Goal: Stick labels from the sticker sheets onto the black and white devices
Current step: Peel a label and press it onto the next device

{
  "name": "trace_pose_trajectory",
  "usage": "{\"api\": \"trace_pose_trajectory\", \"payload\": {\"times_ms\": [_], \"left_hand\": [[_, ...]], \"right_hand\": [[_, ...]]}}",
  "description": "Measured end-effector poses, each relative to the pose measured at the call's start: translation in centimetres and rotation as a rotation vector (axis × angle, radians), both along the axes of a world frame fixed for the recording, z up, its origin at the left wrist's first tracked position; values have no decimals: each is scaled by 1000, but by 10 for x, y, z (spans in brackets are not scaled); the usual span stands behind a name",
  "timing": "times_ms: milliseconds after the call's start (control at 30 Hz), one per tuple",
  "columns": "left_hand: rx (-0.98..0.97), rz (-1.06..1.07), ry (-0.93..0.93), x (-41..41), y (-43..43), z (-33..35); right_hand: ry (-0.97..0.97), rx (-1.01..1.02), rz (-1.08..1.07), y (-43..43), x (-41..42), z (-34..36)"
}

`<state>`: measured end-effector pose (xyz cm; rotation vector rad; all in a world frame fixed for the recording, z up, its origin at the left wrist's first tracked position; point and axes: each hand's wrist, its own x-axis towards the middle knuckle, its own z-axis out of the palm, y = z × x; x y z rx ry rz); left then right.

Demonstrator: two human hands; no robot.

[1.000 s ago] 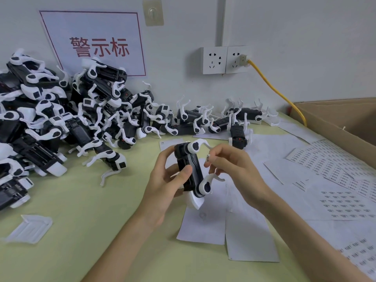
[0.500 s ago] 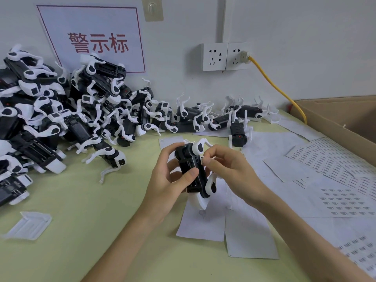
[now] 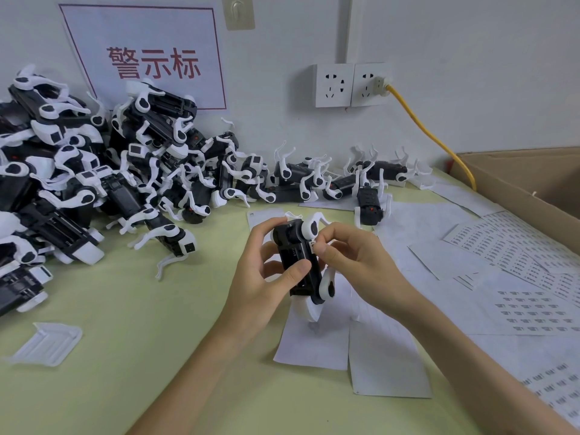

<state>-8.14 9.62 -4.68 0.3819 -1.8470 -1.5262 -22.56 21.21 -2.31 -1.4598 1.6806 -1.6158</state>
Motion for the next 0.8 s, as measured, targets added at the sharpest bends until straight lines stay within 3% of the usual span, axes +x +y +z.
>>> {"api": "trace_pose_trajectory", "payload": {"times_ms": [800], "left_hand": [[-107,16,39,0,0,-2]], "right_hand": [[65,23,-63,0,1,-1]]}}
